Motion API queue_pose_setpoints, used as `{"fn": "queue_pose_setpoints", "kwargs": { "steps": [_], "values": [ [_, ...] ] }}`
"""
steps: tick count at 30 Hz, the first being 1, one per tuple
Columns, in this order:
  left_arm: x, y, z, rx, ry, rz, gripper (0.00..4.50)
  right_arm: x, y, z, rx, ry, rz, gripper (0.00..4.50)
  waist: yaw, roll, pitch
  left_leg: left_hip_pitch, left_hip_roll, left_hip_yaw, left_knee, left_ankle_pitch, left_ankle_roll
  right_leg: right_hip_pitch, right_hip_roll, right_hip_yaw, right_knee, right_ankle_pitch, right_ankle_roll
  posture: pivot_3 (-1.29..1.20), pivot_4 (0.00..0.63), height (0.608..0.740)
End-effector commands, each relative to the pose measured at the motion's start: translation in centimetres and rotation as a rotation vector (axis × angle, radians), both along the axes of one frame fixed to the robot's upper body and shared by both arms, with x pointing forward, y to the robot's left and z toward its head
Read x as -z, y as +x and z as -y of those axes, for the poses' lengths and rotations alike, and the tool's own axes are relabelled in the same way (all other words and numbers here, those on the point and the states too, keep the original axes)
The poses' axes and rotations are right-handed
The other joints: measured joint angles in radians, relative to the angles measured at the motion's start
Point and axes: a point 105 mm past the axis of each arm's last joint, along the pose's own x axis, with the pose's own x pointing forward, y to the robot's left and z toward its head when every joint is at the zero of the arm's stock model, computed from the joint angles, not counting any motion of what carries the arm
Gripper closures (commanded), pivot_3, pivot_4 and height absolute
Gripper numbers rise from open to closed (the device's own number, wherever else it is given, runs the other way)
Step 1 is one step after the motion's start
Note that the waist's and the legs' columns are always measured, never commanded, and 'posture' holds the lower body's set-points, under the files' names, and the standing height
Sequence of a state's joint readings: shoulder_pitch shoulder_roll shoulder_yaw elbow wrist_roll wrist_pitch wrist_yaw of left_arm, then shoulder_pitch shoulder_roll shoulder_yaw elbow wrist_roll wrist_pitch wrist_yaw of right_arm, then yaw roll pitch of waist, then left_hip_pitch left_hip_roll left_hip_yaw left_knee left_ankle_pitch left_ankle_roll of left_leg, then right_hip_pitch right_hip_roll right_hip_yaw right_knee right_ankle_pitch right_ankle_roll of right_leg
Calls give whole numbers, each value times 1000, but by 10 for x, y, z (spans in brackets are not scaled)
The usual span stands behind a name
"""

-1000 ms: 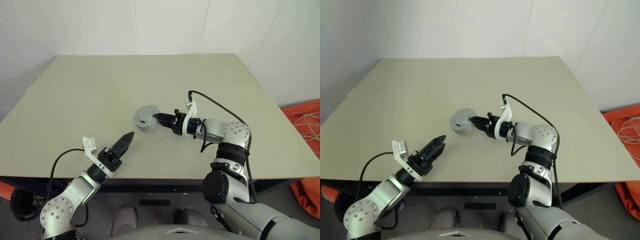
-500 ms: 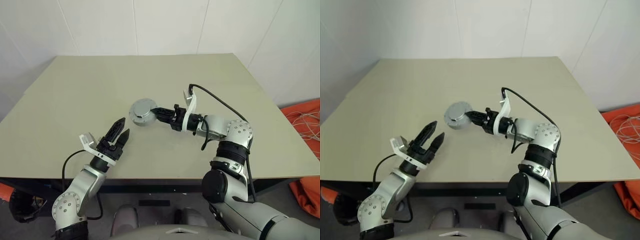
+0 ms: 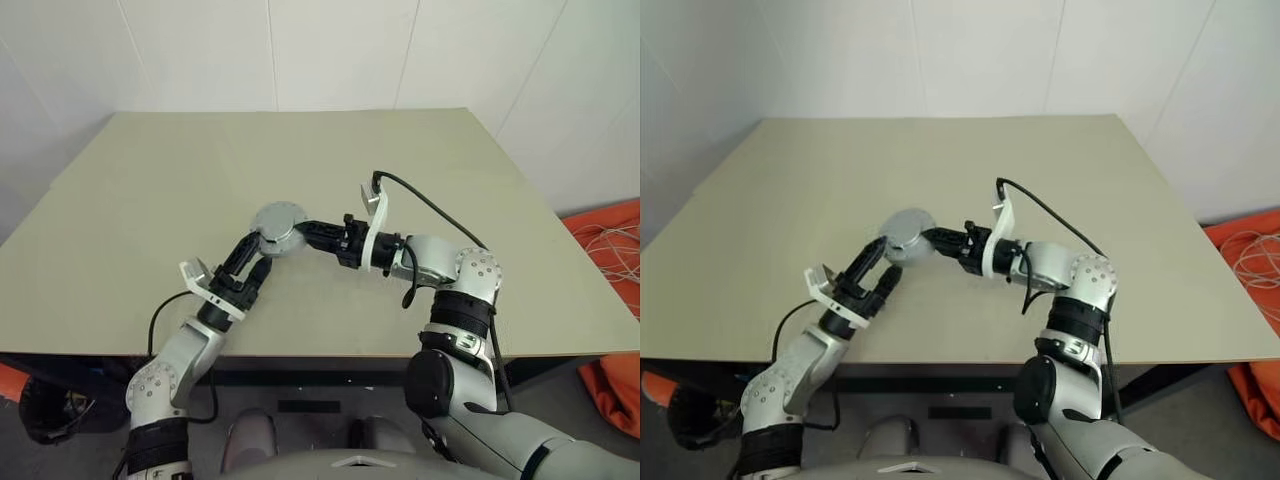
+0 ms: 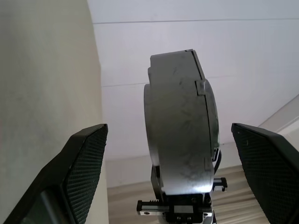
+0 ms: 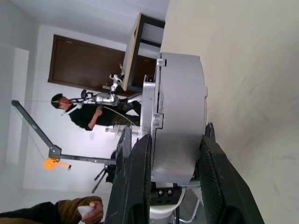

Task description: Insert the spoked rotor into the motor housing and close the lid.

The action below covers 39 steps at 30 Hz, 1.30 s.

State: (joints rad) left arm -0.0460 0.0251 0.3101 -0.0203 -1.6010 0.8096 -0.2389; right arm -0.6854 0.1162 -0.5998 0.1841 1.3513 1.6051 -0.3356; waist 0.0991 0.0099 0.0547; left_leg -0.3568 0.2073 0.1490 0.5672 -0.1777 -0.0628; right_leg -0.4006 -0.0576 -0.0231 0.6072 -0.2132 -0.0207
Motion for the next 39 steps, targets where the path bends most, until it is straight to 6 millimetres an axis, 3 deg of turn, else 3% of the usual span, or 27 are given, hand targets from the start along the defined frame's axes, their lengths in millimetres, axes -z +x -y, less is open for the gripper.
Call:
{"fn": "queue_pose_setpoints", "kwargs": {
  "steps": [1,6,9,14,22,27,37,39],
  "values": [
    [-13,6,7,21,-7,62,0,-22,-8,-14,-42,101,63,3284,0,0,0,0,0,0,0,0,0,0,0,0,0,0,0,0,0,740],
    [-16,11,13,39,-1,72,0,-23,-10,-15,-33,103,51,3284,0,0,0,0,0,0,1,0,0,0,0,0,1,0,1,0,0,740],
    [-15,11,13,47,2,66,647,-24,-11,-15,-25,104,40,3284,0,0,0,0,0,0,2,0,0,0,0,0,1,0,1,0,0,740],
    [-16,4,9,41,4,58,2239,-24,-13,-14,-16,105,16,3286,0,0,0,-2,0,-1,4,0,0,1,0,0,1,1,2,0,0,740],
    [-19,-5,0,-17,-18,39,2311,-26,-14,-13,-13,112,-12,3300,0,-1,0,-2,0,-1,6,0,0,2,-1,0,1,2,3,0,0,740],
    [-24,-3,-1,-45,-25,51,2313,-25,-4,-7,52,115,-19,3300,-1,-2,-1,-4,0,-2,9,0,0,2,-1,0,0,3,6,0,0,740],
    [-24,12,-9,-153,45,65,2379,-5,9,10,162,41,-51,9,-1,-4,-2,-9,0,-2,11,0,0,2,-1,-1,0,5,8,0,0,740],
    [-22,22,-20,-232,86,45,2379,2,15,17,201,5,-52,0,-1,-4,-3,-10,0,-2,11,0,0,2,-1,-1,0,5,8,0,0,740]
  ]
}}
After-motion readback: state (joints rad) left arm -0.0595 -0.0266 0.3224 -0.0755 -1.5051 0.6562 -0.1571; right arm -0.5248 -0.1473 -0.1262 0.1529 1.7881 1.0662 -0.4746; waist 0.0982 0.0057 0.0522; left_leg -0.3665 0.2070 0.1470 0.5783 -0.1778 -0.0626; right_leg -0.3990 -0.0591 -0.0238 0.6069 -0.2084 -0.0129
